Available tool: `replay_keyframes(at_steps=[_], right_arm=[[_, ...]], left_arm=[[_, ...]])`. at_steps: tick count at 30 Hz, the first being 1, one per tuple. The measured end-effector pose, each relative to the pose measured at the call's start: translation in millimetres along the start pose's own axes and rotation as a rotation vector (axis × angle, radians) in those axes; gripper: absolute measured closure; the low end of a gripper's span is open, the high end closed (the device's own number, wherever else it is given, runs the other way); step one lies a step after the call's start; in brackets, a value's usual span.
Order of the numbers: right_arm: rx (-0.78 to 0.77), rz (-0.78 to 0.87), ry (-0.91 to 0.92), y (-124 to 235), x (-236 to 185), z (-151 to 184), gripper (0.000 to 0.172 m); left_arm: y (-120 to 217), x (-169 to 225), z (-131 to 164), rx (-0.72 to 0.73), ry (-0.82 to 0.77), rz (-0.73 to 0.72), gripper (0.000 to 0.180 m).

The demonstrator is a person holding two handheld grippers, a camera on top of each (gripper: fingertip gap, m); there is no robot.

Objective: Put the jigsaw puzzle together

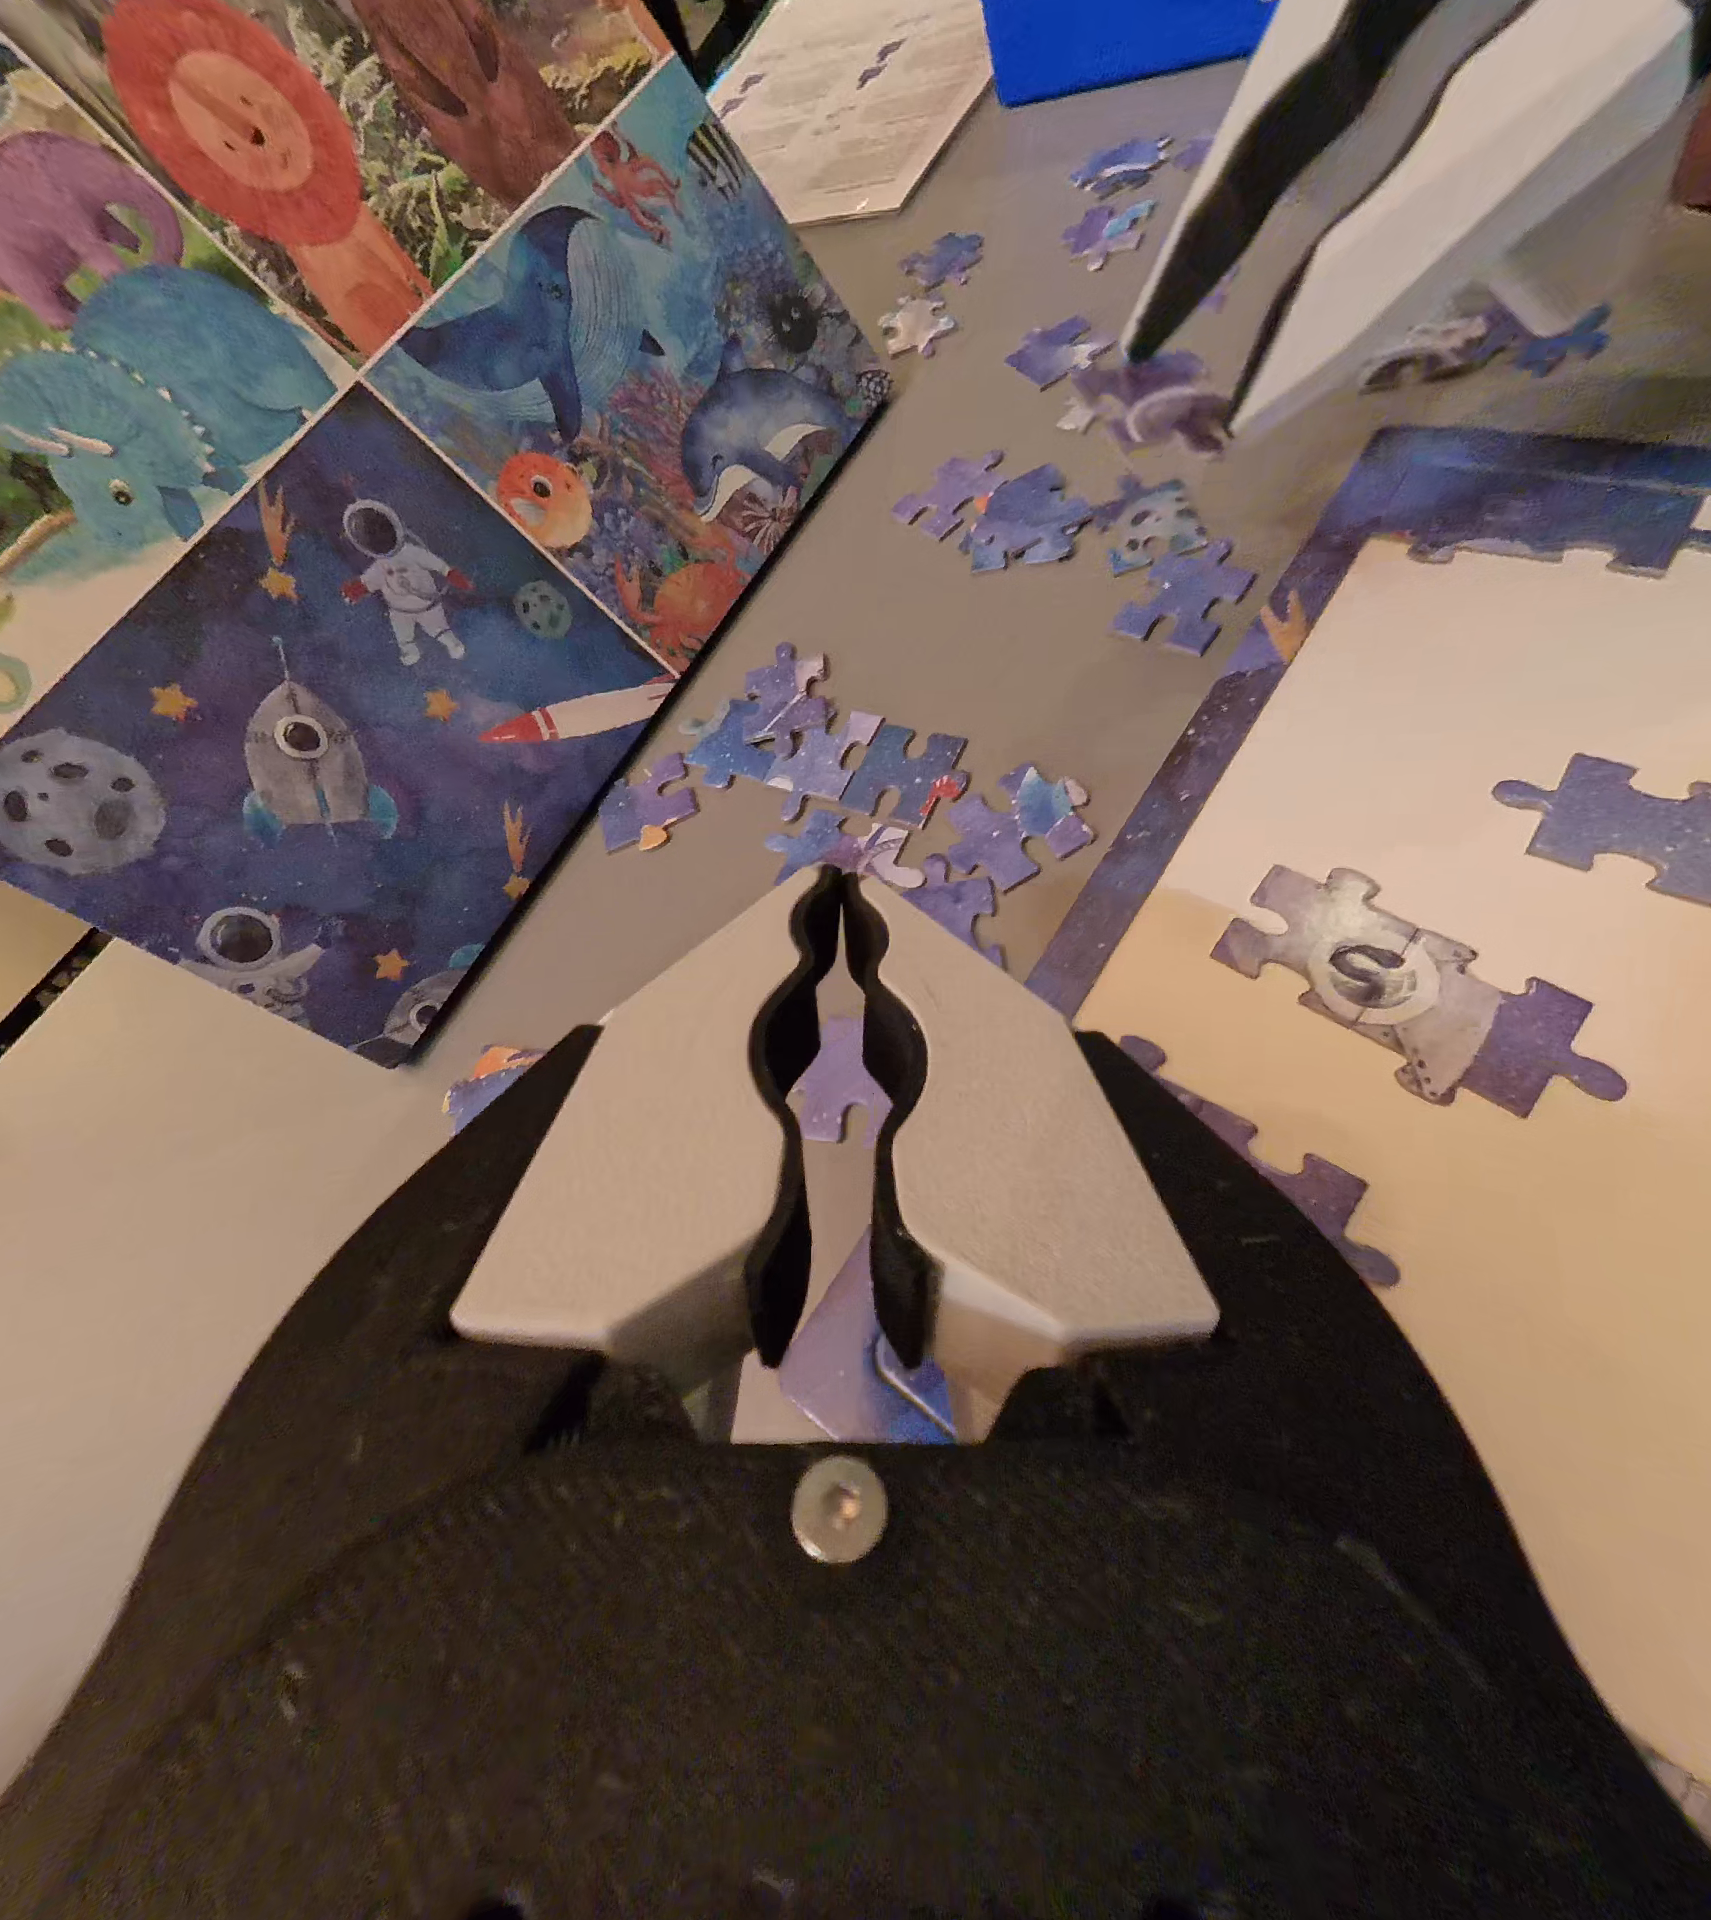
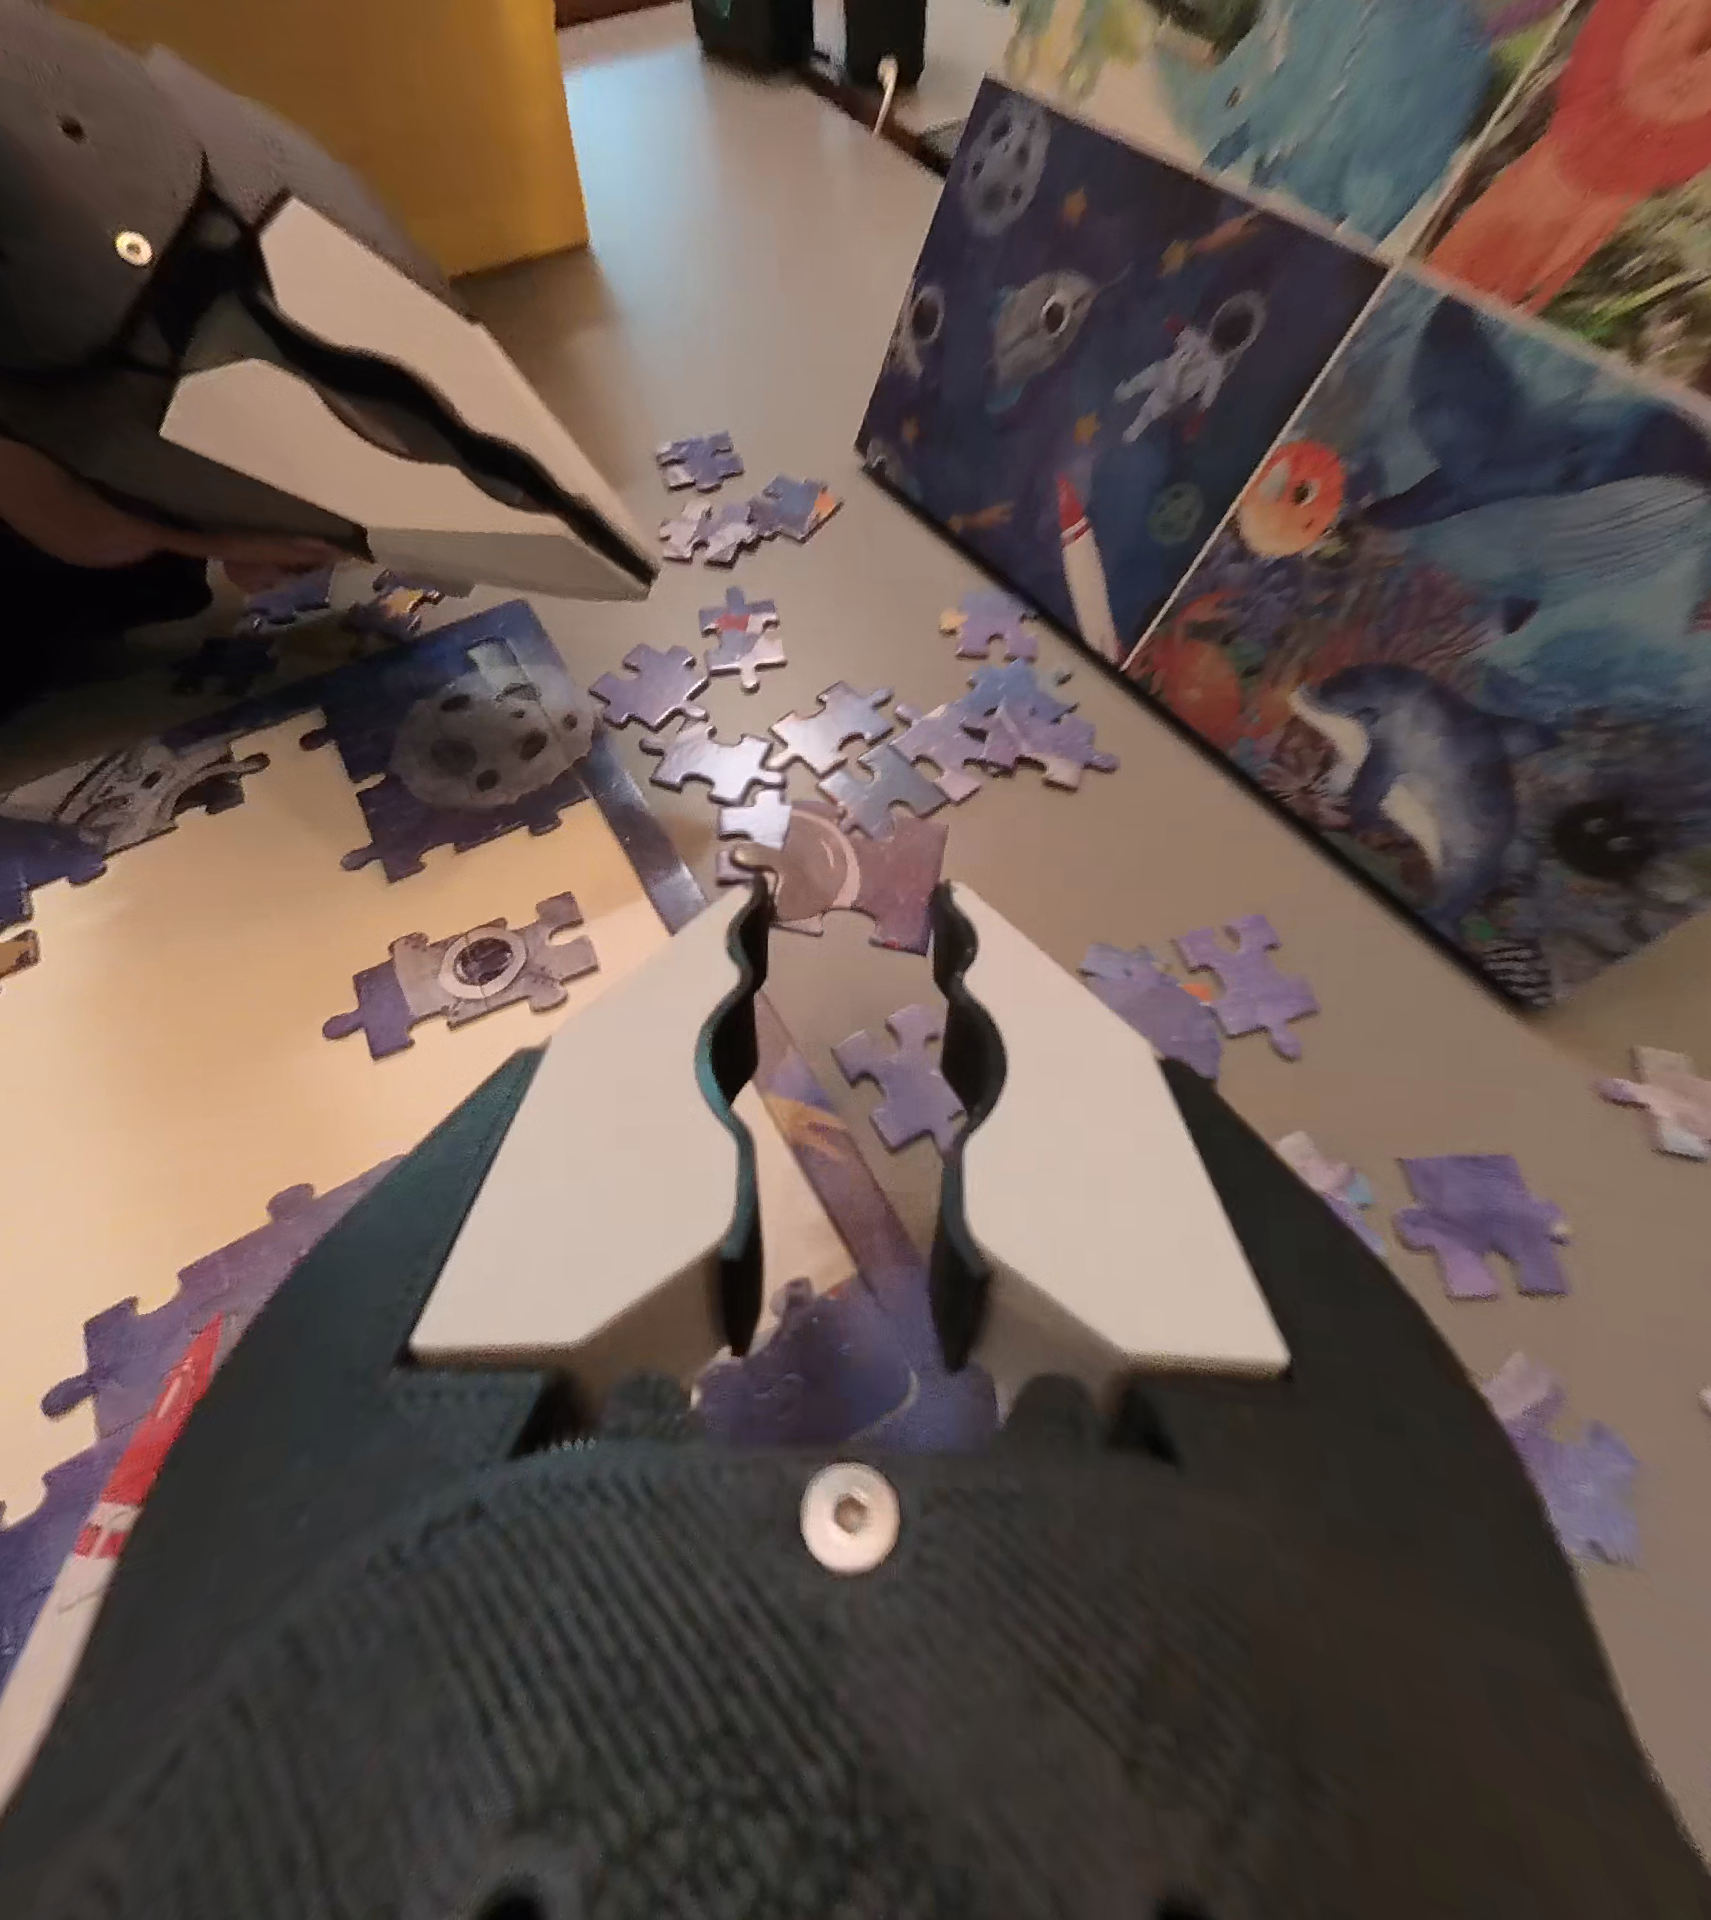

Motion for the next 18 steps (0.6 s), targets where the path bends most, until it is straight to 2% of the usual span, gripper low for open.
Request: replay_keyframes(at_steps=[10, 13, 18], right_arm=[[-0.001, 0.064, 0.081, 16.0, 9.6, 4.5, 0.142], [-0.026, 0.0, 0.185, 20.1, 3.5, 13.2, 0.143], [-0.161, -0.206, 0.339, 16.7, -16.1, 51.3, 0.142]], left_arm=[[-0.5, 5.5, -2.3, 0.005, -0.017, 0.011, 0.18], [-1.3, 6.3, -2.0, 0.003, -0.02, 0.014, 0.18], [-2.5, 7.5, -1.6, 0.0, -0.023, 0.018, 0.18]])
Point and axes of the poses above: each gripper's, where its closed fingertips meet, y back along the fingers, z out of its underside, x = y × z across the jaws, the point moved 5 cm from there along y, back along the fingers, and after that the axes turned 15 degrees about -x, right-handed, at the moved point
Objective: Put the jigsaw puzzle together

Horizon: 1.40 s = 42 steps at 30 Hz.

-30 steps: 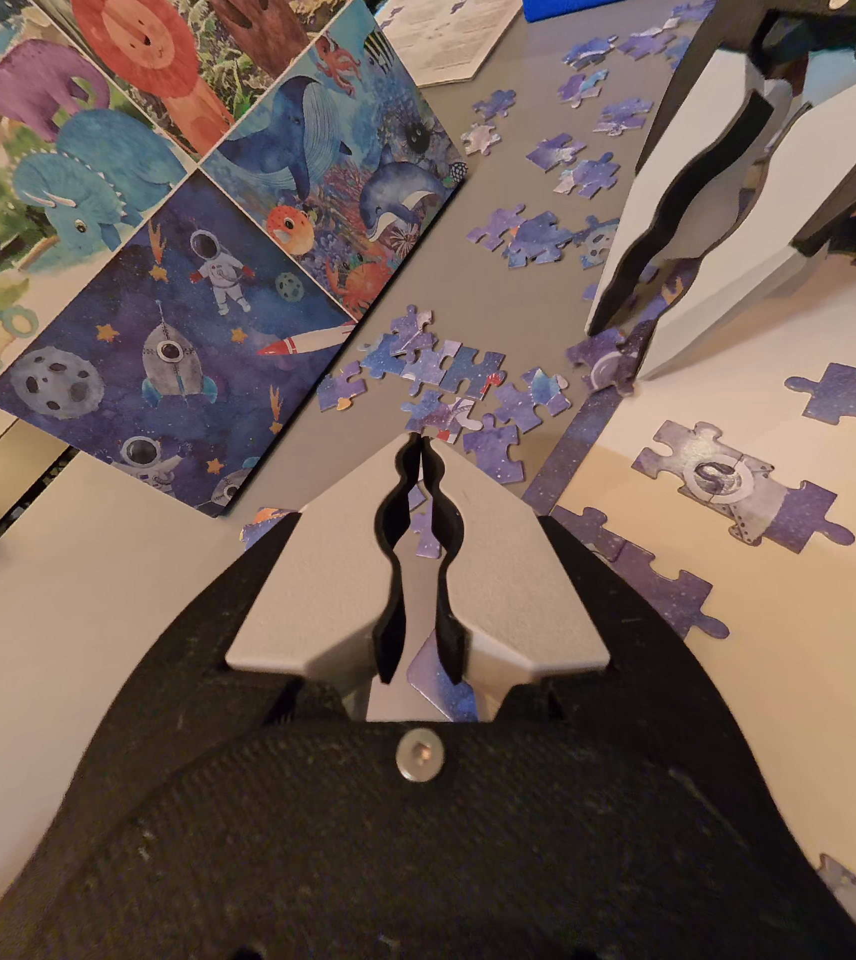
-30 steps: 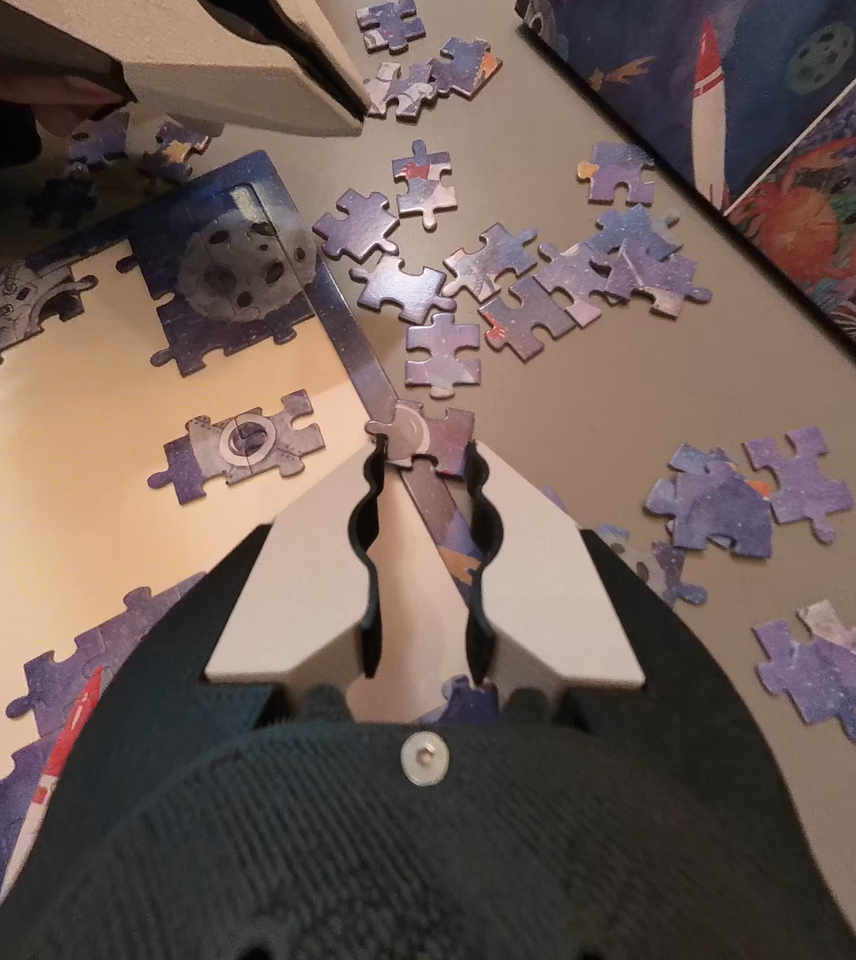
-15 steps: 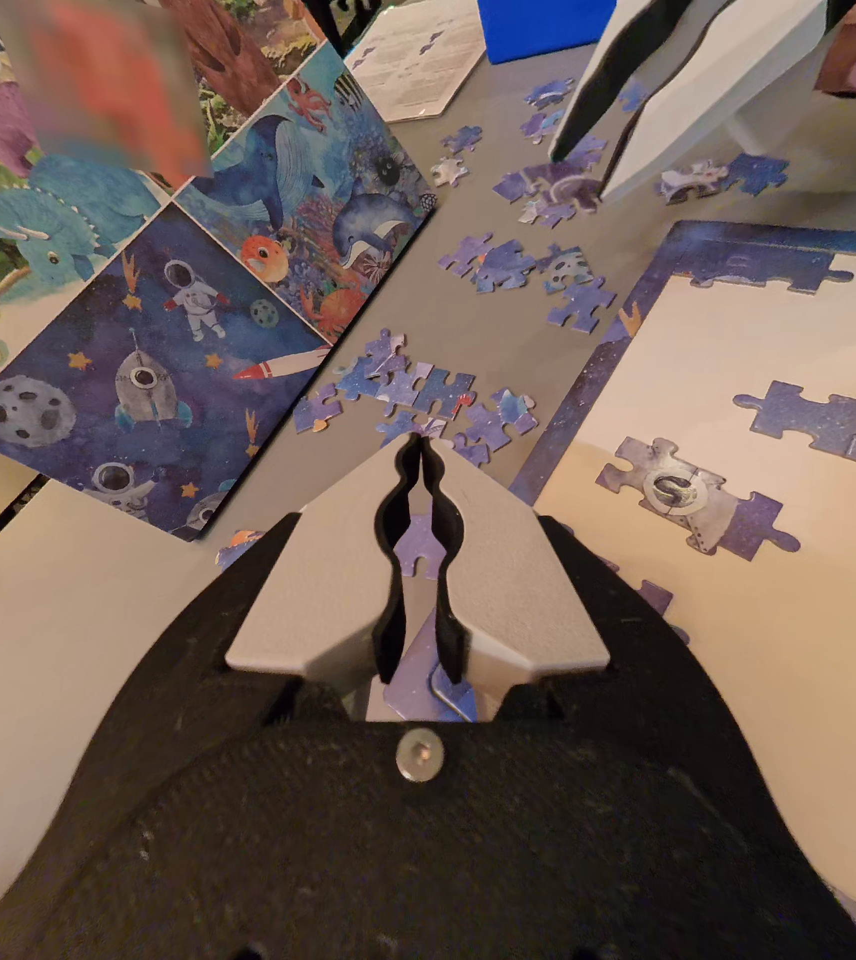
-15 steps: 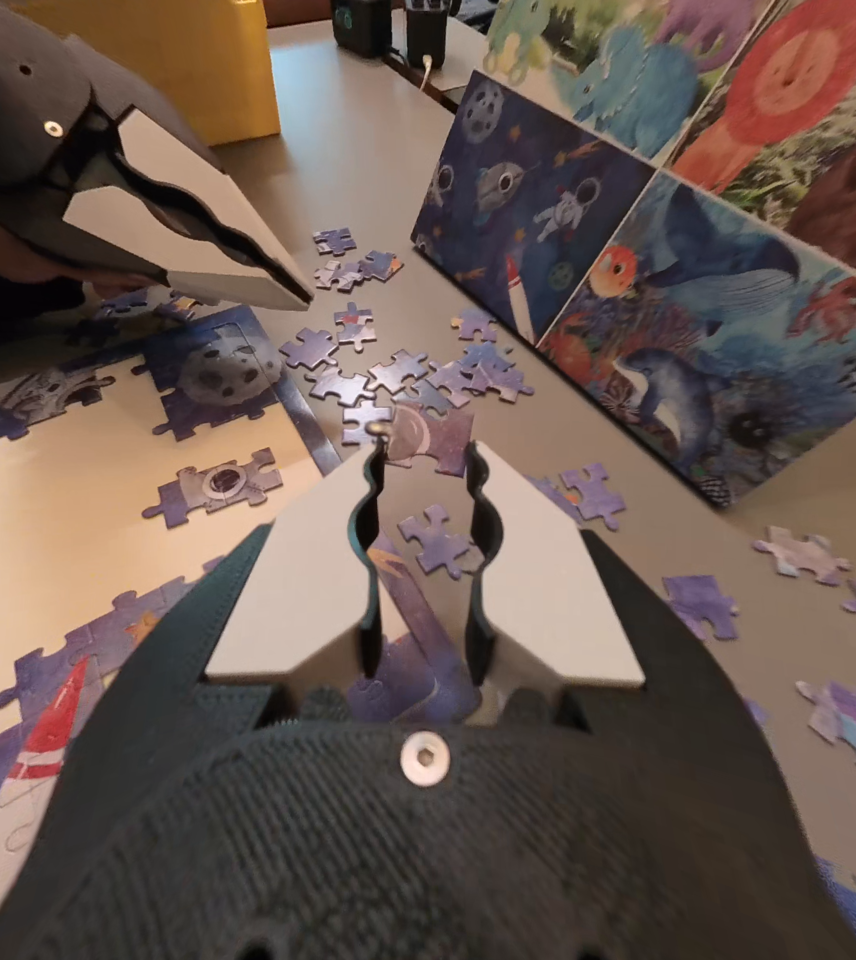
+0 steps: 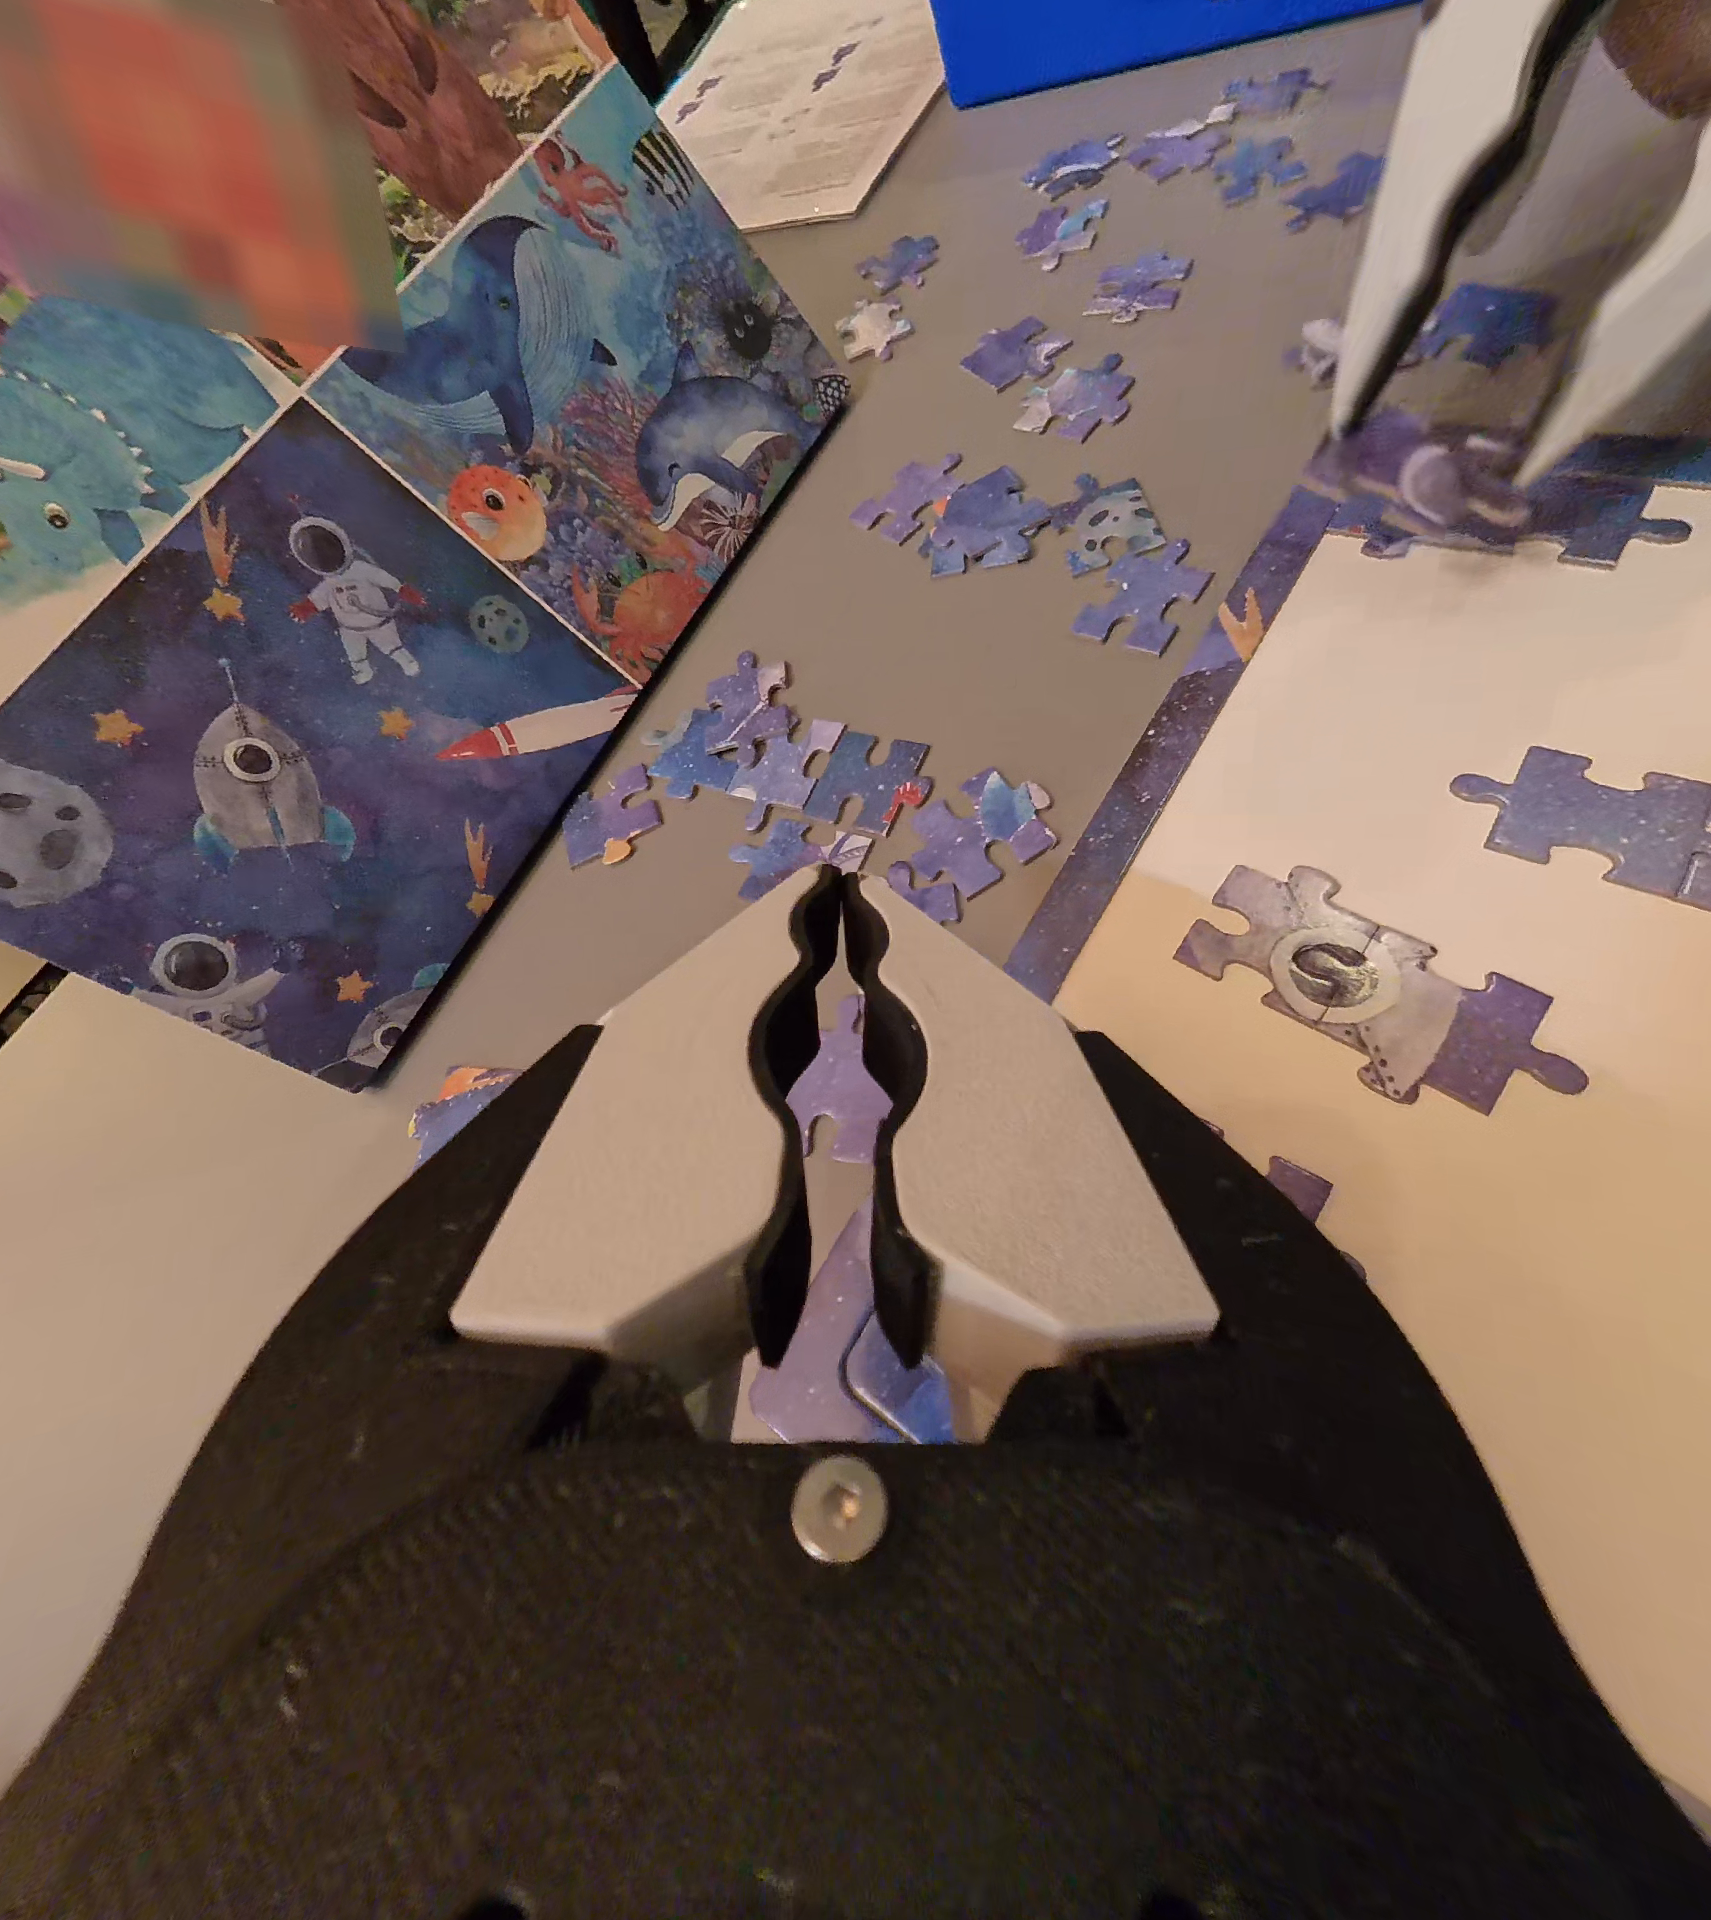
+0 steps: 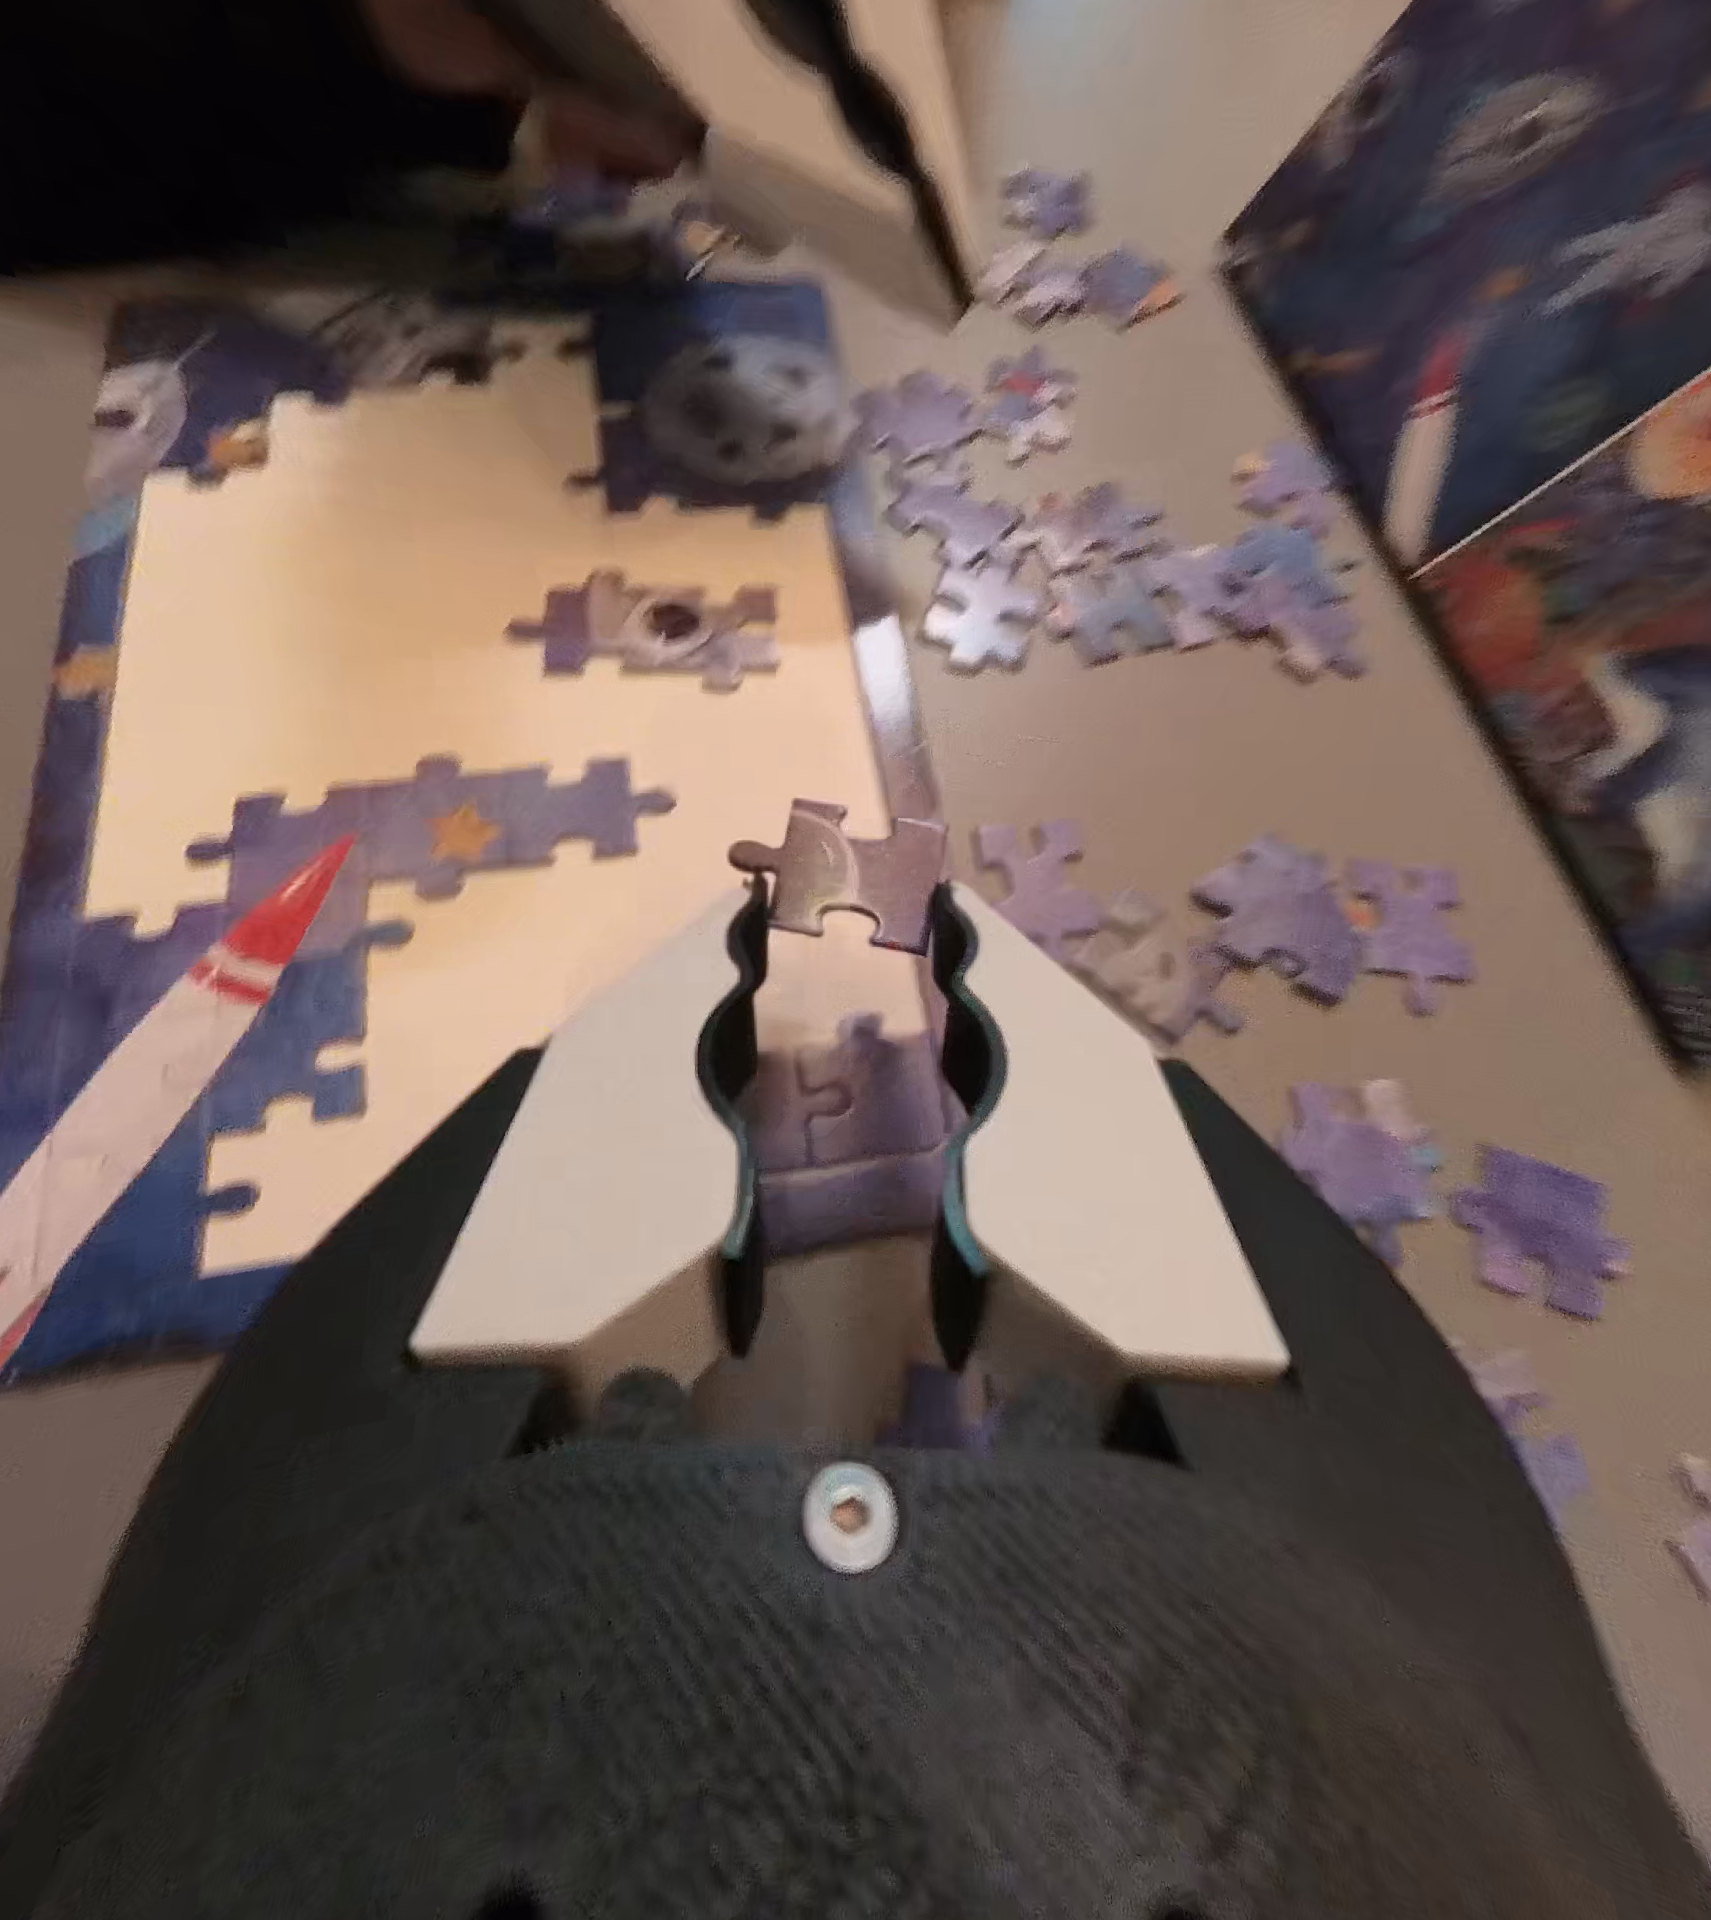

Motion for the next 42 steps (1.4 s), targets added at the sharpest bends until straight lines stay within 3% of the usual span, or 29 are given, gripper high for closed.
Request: replay_keyframes(at_steps=[14, 42], right_arm=[[-0.09, 0.004, 0.04, -18.7, -4.1, 13.3, 0.141], [-0.136, 0.076, 0.019, -18.2, 4.4, 20.9, 0.134]], left_arm=[[-5.6, 1.4, 3.7, -0.023, -0.004, 0.007, 0.18], [-5.9, 3.4, 3.8, -0.036, -0.024, -0.006, 0.18]])
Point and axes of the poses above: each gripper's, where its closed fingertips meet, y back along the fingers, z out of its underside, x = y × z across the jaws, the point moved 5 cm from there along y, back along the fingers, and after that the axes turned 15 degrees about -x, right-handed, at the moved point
